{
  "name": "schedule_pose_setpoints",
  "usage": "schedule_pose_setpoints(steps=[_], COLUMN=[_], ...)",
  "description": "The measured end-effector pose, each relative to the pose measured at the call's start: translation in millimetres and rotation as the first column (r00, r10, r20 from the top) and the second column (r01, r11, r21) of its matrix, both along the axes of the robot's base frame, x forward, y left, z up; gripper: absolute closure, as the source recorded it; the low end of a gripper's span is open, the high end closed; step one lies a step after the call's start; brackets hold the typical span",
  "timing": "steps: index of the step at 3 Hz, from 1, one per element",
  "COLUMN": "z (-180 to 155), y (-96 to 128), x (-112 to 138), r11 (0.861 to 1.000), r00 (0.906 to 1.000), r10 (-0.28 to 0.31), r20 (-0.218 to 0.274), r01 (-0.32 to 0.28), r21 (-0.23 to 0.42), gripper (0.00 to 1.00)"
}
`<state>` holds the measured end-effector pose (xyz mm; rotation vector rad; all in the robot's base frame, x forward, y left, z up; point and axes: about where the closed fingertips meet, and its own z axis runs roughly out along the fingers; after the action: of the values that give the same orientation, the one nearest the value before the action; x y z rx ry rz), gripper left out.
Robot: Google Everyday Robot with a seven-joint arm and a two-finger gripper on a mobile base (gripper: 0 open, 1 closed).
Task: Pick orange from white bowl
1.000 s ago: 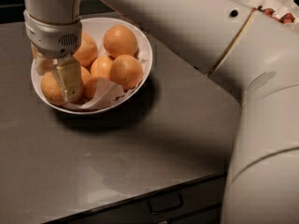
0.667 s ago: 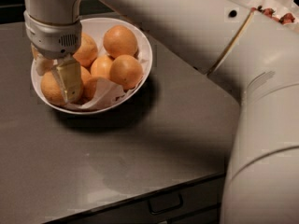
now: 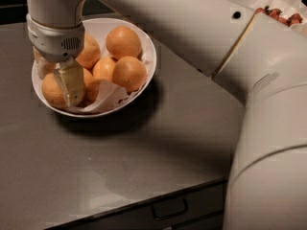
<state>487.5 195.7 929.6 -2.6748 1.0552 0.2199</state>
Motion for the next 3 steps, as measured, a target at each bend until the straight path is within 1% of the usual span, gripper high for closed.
schedule_pose_setpoints(steps=[3], z=[-13.0], y=[-1.8], x=[2.2], r11=[1.000], r00=[0.9996], r10=[0.005], r20=[-0.029], r01=[-0.005], r21=[0.000], gripper=[0.38])
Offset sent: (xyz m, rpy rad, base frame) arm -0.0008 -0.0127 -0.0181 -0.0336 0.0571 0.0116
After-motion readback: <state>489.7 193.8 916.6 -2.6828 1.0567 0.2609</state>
